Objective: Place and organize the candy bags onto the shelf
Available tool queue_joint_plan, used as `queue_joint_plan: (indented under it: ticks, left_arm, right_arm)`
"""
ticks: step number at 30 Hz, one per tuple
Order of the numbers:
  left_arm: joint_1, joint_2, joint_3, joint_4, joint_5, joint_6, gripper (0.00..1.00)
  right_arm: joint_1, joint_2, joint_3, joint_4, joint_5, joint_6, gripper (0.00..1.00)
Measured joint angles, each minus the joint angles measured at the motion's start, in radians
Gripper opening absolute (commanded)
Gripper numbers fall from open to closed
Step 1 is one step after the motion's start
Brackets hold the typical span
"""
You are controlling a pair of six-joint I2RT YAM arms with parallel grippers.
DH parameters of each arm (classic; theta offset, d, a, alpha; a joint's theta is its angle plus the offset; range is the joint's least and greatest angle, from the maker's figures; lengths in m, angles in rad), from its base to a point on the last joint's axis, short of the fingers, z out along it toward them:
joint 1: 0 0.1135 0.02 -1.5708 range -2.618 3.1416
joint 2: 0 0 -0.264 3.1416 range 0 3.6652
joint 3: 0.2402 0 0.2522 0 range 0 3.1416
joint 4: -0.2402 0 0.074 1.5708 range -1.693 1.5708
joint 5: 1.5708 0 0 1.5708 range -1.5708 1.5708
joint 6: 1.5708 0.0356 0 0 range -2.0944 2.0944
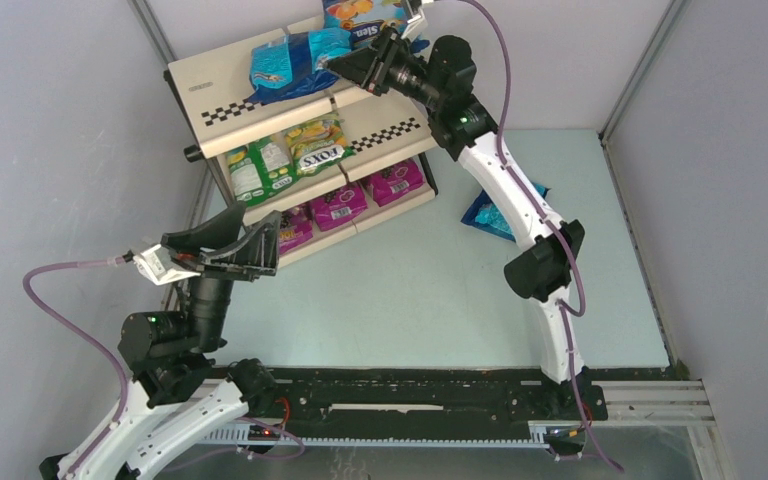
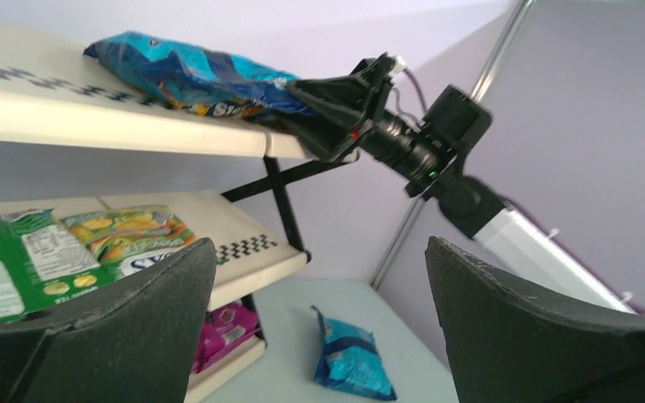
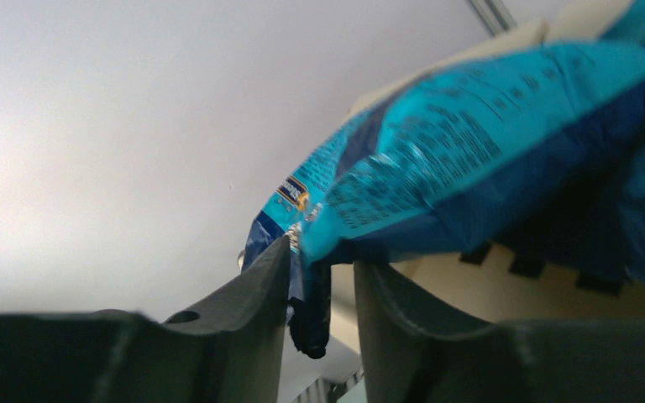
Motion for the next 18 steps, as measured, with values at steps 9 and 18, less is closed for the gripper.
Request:
queue_joint_plan:
  ticks: [9,18]
  left_arm:
    - [-0.002,0.156,0.181,-0.156,-0.035,0.051,1.00]
    - [-0.002,0.344,0.627,-0.392,-0.122,0.116,1.00]
  right_arm:
    - [-0.123,-0.349,-0.352,-0.185,-0.032,-0.039,0.92]
    - [-0.181,-0.589,-0.539,-0.132,0.056,-0.091,0.88]
